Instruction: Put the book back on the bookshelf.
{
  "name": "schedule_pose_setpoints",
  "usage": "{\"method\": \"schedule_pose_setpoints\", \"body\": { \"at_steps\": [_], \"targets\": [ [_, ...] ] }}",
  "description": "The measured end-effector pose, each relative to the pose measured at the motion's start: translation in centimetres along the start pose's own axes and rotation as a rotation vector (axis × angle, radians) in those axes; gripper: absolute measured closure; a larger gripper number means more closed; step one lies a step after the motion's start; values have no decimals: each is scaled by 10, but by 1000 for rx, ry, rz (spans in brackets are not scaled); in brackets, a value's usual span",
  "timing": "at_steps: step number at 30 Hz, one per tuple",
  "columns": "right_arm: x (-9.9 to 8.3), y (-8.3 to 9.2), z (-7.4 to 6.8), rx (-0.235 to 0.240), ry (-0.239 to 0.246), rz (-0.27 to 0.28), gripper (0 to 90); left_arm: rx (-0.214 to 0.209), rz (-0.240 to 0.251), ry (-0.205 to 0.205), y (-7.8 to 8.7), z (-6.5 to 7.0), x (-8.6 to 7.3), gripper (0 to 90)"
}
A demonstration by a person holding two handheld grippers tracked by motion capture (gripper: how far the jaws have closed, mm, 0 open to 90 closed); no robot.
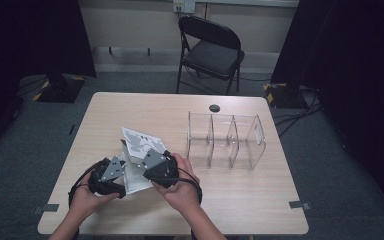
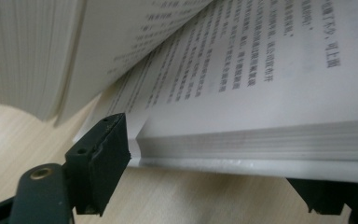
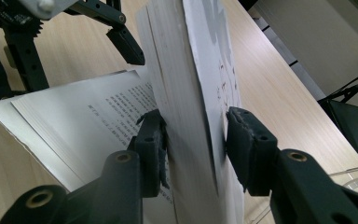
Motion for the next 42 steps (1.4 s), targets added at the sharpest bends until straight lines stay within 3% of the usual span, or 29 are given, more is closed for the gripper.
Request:
{"method": "schedule_pose_setpoints", "body": {
  "at_steps": [10, 14, 15, 16, 17, 21, 23, 28, 29, 36, 42],
  "targets": [
    [3, 2, 5, 14, 24, -18, 577, -45, -22, -59, -7, 10, 6, 177],
    [3, 1, 4, 21, 27, -21, 572, -23, -9, -126, -3, 11, 10, 291],
    [4, 1, 3, 22, 32, -19, 568, -7, -11, -140, 0, 10, 11, 383],
    [4, 1, 3, 22, 32, -19, 568, 5, 3, -148, 2, 9, 13, 383],
    [4, 0, 2, 21, 36, -19, 564, 8, 13, -148, 3, 8, 14, 452],
    [5, 0, 0, 40, 44, -2, 521, -5, 17, -136, 9, 3, 17, 514],
    [6, 0, 0, 89, 23, 0, 437, -15, 22, -130, 9, 3, 19, 529],
    [3, 9, 2, 101, -6, 10, 372, -18, 1, -141, 9, 2, 22, 535],
    [0, 16, 4, 104, -28, 23, 320, -26, 0, -131, 10, 1, 23, 539],
    [-25, 40, 15, 72, -88, 80, 251, -34, -7, -117, 16, -2, 26, 556],
    [-65, 47, 15, 59, -120, 29, 230, -42, -28, -123, 19, -3, 29, 569]
  ]
}}
Point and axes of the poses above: each handheld gripper's, and its own axes: y roughly backward along the jaws, x roughly out of its top, z roughly to its right, the point moved 6 cm from there along -y, roughly forward along the jaws, and after that the axes turned 4 degrees about z, right-handed, at the moved point
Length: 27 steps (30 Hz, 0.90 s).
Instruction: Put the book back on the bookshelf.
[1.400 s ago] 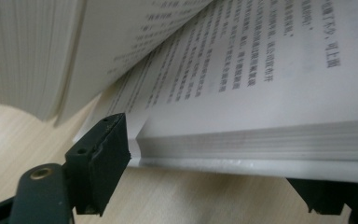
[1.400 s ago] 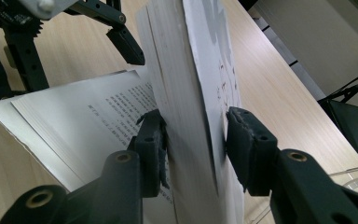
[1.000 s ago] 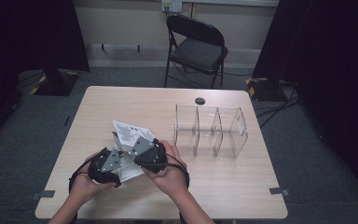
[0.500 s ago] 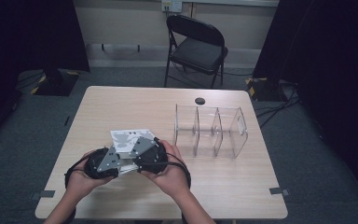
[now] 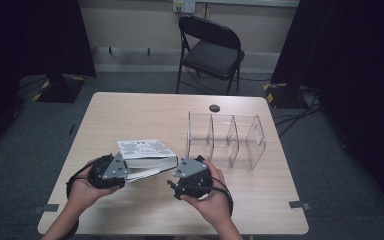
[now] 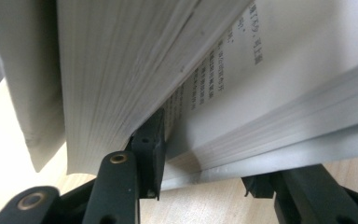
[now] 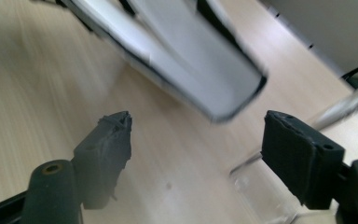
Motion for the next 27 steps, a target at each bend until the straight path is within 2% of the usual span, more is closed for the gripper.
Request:
{"method": "schedule_pose_setpoints", "body": {
  "at_steps": [4, 5, 6, 7, 9, 10, 14, 15, 16, 20, 21, 23, 24, 25, 26, 27],
  "targets": [
    [-28, -10, -2, 39, -73, -46, 212, -15, -7, 16, 2, -1, 3, 575],
    [-39, -18, -5, 53, -88, -66, 211, -18, -9, 16, 3, -1, 3, 581],
    [-39, -18, -5, 53, -88, -66, 211, -17, -7, 22, 4, -1, 4, 581],
    [-50, -25, -8, 63, -113, -87, 210, -23, -10, 22, 6, -1, 4, 590],
    [-55, -28, -8, 69, -112, -97, 210, -26, -8, 24, 7, -1, 4, 592],
    [-64, -34, -10, 75, -134, -108, 210, -29, -8, 27, 7, 0, 4, 595],
    [-76, -42, -11, 81, -166, -121, 197, -36, -12, 39, 11, 2, 5, 599],
    [-79, -45, -11, 79, -169, -125, 187, -39, -18, 31, 12, 2, 5, 600],
    [-81, -46, -12, 79, -175, -128, 187, -34, -13, 44, 13, 3, 6, 600],
    [-86, -51, -10, 76, -180, -116, 192, -43, -21, 32, 17, 1, 7, 610],
    [-90, -52, -8, 73, -199, -133, 179, -42, -14, 46, 18, 2, 8, 619],
    [-92, -54, -7, 69, -195, -133, 177, -49, -9, 53, 19, 3, 9, 621],
    [-94, -55, -7, 71, -202, -150, 165, -51, -10, 57, 20, 3, 9, 624],
    [-98, -59, -6, 82, -229, -144, 151, -54, -7, 62, 22, 4, 9, 629],
    [-98, -59, -6, 82, -229, -144, 151, -54, -7, 62, 22, 4, 9, 633],
    [-99, -60, -6, 101, -252, -136, 147, -60, -10, 60, 24, 4, 9, 633]
  ]
}}
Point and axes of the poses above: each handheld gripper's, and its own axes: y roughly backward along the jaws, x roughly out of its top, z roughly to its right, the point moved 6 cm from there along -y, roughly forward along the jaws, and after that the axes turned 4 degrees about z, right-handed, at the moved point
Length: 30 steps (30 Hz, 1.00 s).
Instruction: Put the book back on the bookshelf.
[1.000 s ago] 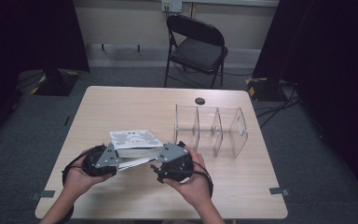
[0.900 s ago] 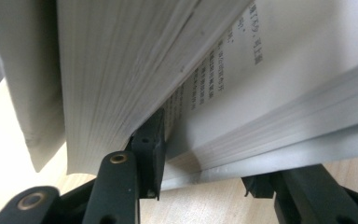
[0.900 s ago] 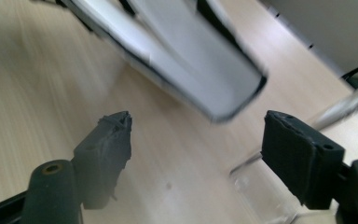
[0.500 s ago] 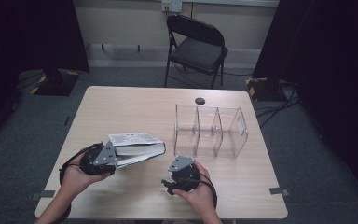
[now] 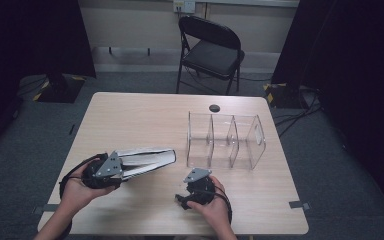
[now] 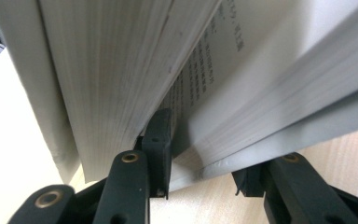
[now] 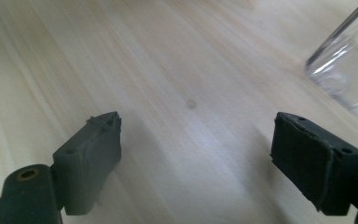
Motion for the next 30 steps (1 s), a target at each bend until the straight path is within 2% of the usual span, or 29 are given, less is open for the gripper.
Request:
{"method": "schedule_pose_setpoints", "body": {
  "at_steps": [3, 5, 6, 7, 9, 10, 14, 22, 27, 30],
  "targets": [
    [-1, -1, 2, 8, -25, 12, 131, -4, -4, 0, 3, 2, 1, 647],
    [-1, -2, 3, 9, -23, 21, 125, -12, -11, 9, 5, 2, 1, 652],
    [-2, -2, 2, 7, -29, 20, 121, -13, -16, -2, 5, 0, 2, 653],
    [-2, -2, 3, 7, -16, 31, 119, -17, -20, -2, 6, 0, 3, 656],
    [-3, -2, 3, 9, -22, 43, 117, -13, -41, -13, 6, -2, 4, 669],
    [-3, -3, 2, 14, -23, 58, 114, -15, -72, -19, 8, -5, 5, 696],
    [-3, -3, 2, 14, -26, 56, 113, 2, -64, 8, 12, -15, 4, 733],
    [-3, -3, 3, 14, -24, 57, 112, -1, -88, 29, 16, -31, 2, 772],
    [-3, -3, 2, 14, -26, 55, 112, -3, -82, 50, 16, -32, 2, 772],
    [-3, -3, 3, 15, -24, 56, 112, -10, -88, 39, 16, -31, 2, 771]
  ]
}}
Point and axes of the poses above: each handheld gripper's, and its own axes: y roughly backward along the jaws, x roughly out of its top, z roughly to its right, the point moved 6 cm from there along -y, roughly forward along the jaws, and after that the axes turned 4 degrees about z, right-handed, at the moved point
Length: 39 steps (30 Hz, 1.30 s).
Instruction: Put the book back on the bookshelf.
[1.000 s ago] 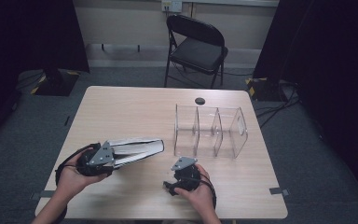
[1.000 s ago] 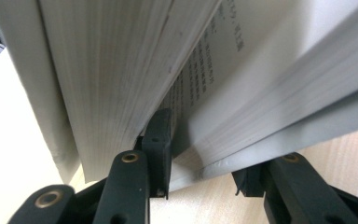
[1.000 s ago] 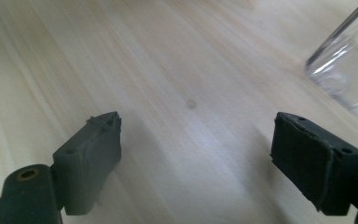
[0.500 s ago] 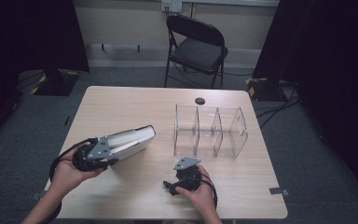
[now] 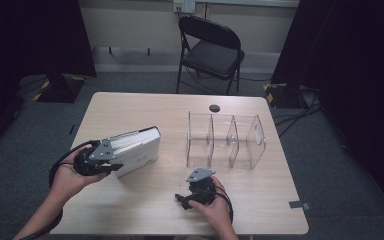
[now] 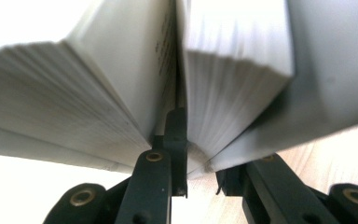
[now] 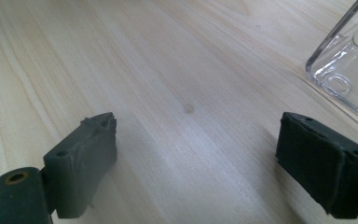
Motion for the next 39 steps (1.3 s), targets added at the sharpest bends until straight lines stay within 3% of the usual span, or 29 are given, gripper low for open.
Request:
{"method": "schedule_pose_setpoints", "body": {
  "at_steps": [6, 12, 14, 25, 32, 39],
  "targets": [
    [0, 0, 0, 0, 0, 0, 112, -11, 2, -18, 2, 6, 0, 771],
    [0, 0, 0, 0, -1, 0, 112, -65, 4, -19, 10, 17, -1, 771],
    [0, 0, 0, -1, -1, 0, 112, -66, -9, -24, 11, 17, -1, 772],
    [0, 0, 0, -1, -3, 0, 112, -72, -62, 8, 12, 12, 0, 774],
    [0, 0, 0, -3, -2, -1, 112, -87, -85, 49, 11, 9, 1, 773],
    [0, 0, 0, -3, -2, 0, 112, -100, -104, 51, 12, 6, 1, 773]
  ]
}}
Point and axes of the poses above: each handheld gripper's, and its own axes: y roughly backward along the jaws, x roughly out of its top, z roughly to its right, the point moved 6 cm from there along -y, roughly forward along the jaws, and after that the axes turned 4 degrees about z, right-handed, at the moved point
